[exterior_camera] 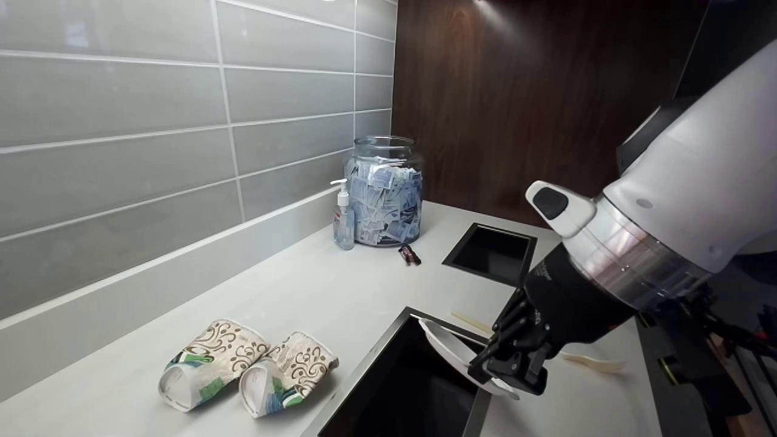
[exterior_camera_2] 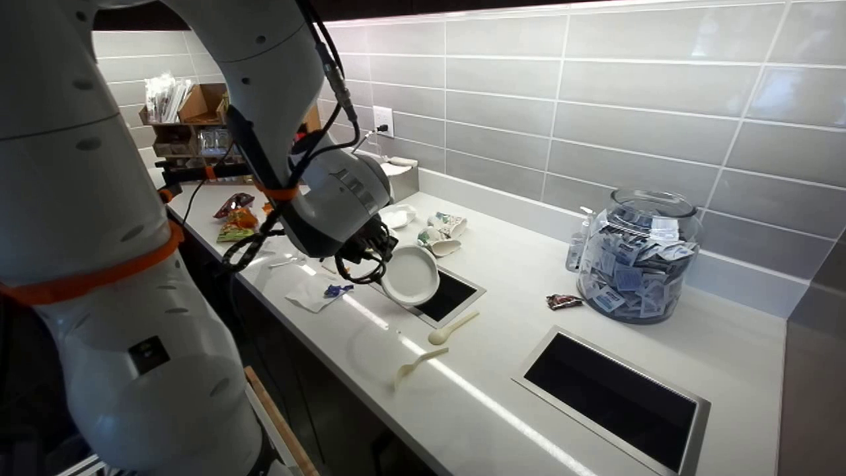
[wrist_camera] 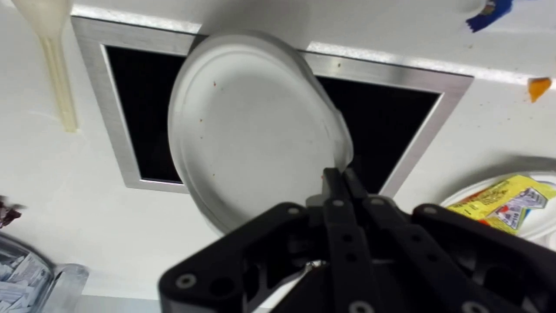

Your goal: Empty the contents on the plate into the bin

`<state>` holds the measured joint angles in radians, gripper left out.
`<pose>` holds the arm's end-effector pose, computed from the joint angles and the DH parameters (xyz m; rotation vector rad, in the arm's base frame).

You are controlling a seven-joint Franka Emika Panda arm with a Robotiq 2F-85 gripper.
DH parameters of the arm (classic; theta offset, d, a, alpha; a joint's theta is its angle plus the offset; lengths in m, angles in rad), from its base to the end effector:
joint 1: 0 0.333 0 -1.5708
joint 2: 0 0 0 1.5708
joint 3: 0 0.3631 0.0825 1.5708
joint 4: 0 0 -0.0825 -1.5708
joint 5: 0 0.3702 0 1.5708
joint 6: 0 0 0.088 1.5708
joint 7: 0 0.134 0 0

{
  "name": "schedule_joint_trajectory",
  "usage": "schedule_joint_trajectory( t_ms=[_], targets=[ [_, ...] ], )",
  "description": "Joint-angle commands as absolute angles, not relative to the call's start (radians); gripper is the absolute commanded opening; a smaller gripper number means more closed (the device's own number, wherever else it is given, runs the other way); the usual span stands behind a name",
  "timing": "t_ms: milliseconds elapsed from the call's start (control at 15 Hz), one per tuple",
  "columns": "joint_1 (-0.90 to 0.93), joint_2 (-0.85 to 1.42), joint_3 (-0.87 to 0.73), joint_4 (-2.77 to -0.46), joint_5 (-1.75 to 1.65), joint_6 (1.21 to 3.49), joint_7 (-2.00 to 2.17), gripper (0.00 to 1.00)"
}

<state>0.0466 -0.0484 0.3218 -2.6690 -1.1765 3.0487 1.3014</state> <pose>0.3634 0.2142 0.3091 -3.0067 -0.3386 -0.7601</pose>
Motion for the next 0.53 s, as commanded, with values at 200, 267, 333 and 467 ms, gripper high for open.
schedule_joint_trajectory(
  t_ms=[200,267,333,467],
  targets=[
    [0.175,-0.142,0.29,-2.711,-0.722,2.746,0.936,0.01],
    [0.19,-0.159,0.292,-2.704,-0.647,2.682,0.88,0.01],
    [0.204,-0.18,0.295,-2.696,-0.574,2.619,0.825,0.01],
    [0.219,-0.218,0.3,-2.677,-0.464,2.516,0.734,0.01]
  ],
)
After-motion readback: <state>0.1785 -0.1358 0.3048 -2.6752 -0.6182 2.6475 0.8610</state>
